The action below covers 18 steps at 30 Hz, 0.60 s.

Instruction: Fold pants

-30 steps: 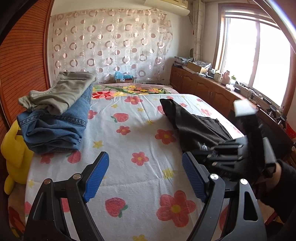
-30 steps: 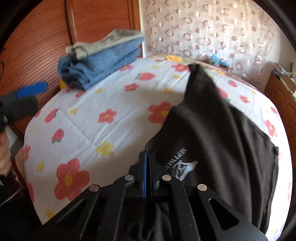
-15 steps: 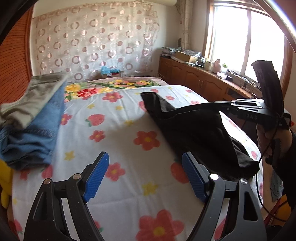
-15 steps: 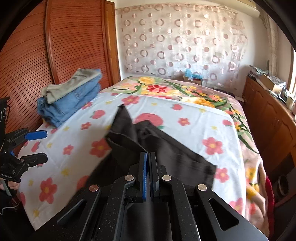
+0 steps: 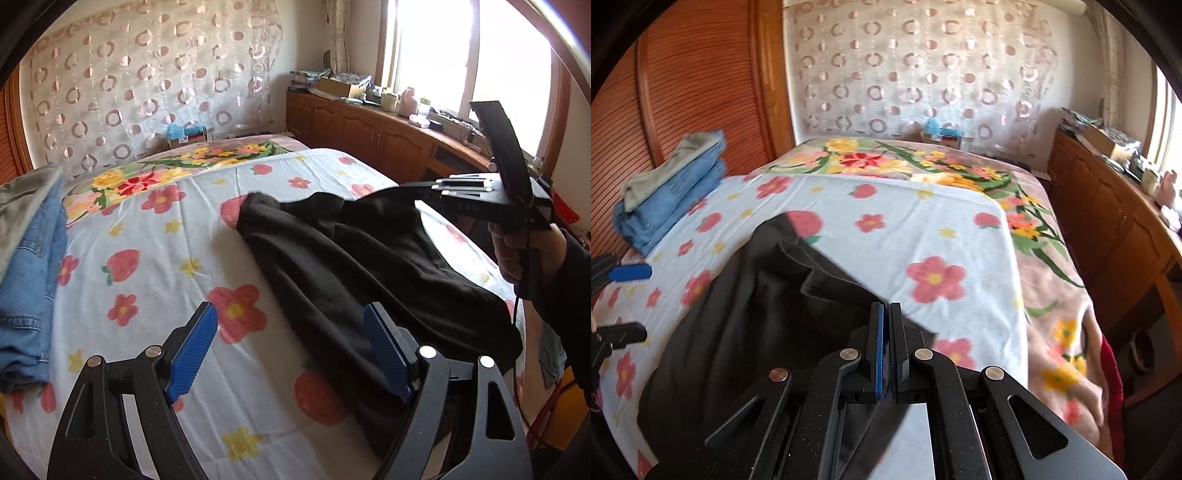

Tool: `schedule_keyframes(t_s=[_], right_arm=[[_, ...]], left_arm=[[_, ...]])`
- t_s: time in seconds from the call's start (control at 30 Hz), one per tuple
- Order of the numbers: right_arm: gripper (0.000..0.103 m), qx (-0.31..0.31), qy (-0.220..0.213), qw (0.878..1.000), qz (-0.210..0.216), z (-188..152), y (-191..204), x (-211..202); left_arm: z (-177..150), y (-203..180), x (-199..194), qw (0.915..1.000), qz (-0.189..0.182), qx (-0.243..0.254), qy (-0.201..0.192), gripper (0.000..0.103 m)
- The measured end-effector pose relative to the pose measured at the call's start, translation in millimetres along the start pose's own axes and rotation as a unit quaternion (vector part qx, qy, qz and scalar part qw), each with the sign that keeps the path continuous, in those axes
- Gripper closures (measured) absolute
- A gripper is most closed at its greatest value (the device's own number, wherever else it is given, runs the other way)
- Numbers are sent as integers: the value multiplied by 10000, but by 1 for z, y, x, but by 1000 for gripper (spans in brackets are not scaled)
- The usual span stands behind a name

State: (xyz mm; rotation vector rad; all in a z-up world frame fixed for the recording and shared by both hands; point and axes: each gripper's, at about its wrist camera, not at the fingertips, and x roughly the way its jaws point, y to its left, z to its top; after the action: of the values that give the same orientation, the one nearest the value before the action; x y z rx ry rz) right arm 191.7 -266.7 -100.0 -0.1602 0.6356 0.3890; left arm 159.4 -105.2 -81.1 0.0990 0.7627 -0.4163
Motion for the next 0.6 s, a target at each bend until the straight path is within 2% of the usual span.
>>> schedule_keyframes(t_s=[0.2, 0.53, 0.57, 0.6], right_arm=[[101, 79, 69, 9999, 16, 1, -8, 9], [101, 322, 279, 9986, -328, 7, -15, 21], [100, 350, 264, 9985, -322, 8, -16, 20], [90, 378, 237, 9985, -328, 9, -17, 19]], left_arm=[[-2, -5, 17, 9998, -33, 26, 207, 21], [-7, -5, 29, 9991, 31, 38, 425, 21], [-8, -6, 29, 9990, 39, 38, 437, 21], [-8, -5, 30, 9990, 40, 37, 445, 21]])
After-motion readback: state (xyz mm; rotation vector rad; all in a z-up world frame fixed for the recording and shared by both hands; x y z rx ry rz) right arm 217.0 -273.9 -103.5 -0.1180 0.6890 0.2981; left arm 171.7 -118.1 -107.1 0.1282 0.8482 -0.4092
